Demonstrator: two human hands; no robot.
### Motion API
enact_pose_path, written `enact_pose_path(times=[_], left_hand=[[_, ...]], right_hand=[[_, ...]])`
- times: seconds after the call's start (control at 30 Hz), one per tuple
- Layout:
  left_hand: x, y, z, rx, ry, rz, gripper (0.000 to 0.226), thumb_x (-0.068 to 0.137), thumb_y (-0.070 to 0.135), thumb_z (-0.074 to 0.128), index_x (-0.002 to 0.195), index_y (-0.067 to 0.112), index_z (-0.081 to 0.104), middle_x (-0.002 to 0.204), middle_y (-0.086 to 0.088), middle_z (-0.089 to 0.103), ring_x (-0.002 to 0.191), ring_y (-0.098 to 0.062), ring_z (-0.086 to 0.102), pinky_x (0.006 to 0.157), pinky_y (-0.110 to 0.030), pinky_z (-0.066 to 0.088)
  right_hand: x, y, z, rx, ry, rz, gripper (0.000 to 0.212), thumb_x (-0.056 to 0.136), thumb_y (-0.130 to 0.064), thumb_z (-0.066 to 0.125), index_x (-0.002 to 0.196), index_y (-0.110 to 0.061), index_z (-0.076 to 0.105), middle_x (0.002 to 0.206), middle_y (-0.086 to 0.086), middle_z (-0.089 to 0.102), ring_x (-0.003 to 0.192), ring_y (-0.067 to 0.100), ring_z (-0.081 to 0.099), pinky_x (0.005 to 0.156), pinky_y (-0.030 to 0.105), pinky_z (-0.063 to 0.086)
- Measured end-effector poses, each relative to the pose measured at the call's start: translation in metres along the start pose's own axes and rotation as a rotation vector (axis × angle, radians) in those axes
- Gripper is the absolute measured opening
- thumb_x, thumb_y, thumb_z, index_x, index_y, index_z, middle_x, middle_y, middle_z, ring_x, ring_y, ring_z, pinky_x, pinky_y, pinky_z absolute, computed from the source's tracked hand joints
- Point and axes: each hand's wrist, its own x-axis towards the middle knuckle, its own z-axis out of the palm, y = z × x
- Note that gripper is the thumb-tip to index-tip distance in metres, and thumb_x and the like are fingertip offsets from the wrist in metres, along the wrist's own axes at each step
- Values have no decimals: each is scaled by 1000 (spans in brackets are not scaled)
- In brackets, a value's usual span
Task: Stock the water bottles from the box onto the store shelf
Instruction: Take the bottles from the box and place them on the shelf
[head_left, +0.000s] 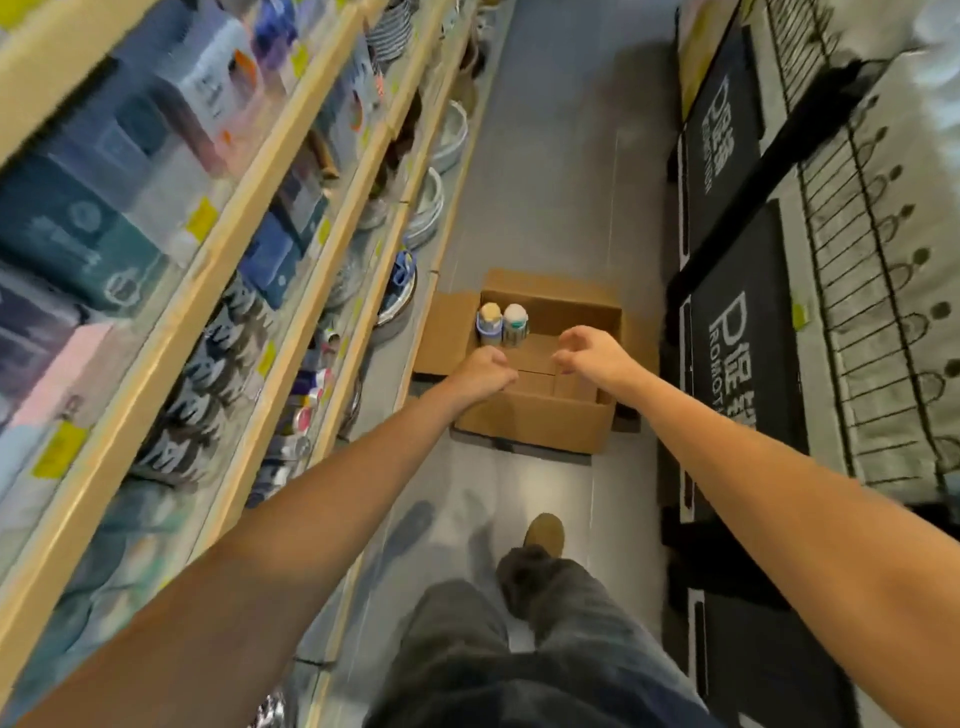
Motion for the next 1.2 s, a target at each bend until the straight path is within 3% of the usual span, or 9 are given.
enact_pose_path(times=[0.07,0.17,0.43,0.6,0.73,0.9,0.97,1.1,1.2], left_hand=[[30,13,-9,-13,-8,-32,9,93,15,52,85,16,54,109,-11,56,103,-20,55,92,-31,41],[71,22,-23,-41,-34,-50,25,92,14,53,116,12,51,117,-11,55,112,-22,55,101,-35,42],[245,40,-58,-39,-109,-99,36,90,12,55,125,9,47,91,0,53,85,-13,51,70,-26,41],[339,35,-56,-102,-73,-124,60,88,8,58,142,11,32,121,-5,55,113,-26,56,90,-32,44],[411,11,-43,-121,34,-137,58,89,14,60,140,14,32,128,-8,52,113,-25,55,98,-42,47],[509,-43,-3,-32,9,-63,54,91,7,56,138,11,32,101,11,45,88,-7,48,74,-19,38],[554,-70,18,113,51,1,45,92,10,54,134,10,37,107,3,49,98,-16,52,69,-17,36],[620,-111,46,339,29,179,57,90,9,52,143,10,33,145,-8,36,125,-25,47,96,-33,41],[670,-140,67,481,-36,246,61,90,11,52,147,15,28,154,-5,23,136,-23,35,101,-35,40]], right_hand=[[34,-8,-10,-1,-8,23,43,91,-16,60,131,-7,48,123,11,59,105,22,60,85,30,49],[77,-14,-18,5,-29,45,45,91,-16,61,133,-7,46,125,12,58,105,21,59,87,30,49],[218,-22,-14,85,-13,187,55,91,-21,62,139,-8,39,121,9,58,96,15,55,79,27,49],[300,0,1,176,40,288,58,88,-14,65,139,-10,40,112,10,62,92,16,58,71,22,46],[363,27,14,260,64,389,55,88,-7,63,139,-10,40,102,4,58,84,13,56,72,23,46],[451,99,50,274,79,424,54,90,-2,58,140,-9,40,106,9,58,88,12,55,63,12,43],[493,141,74,265,62,432,53,90,-2,58,140,-8,40,112,12,58,92,13,55,62,9,45],[545,196,107,260,16,443,57,90,-10,61,142,-8,37,123,13,54,102,24,58,80,19,47],[580,241,129,272,-2,445,55,91,-10,60,141,-11,36,121,8,51,93,14,54,65,9,48]])
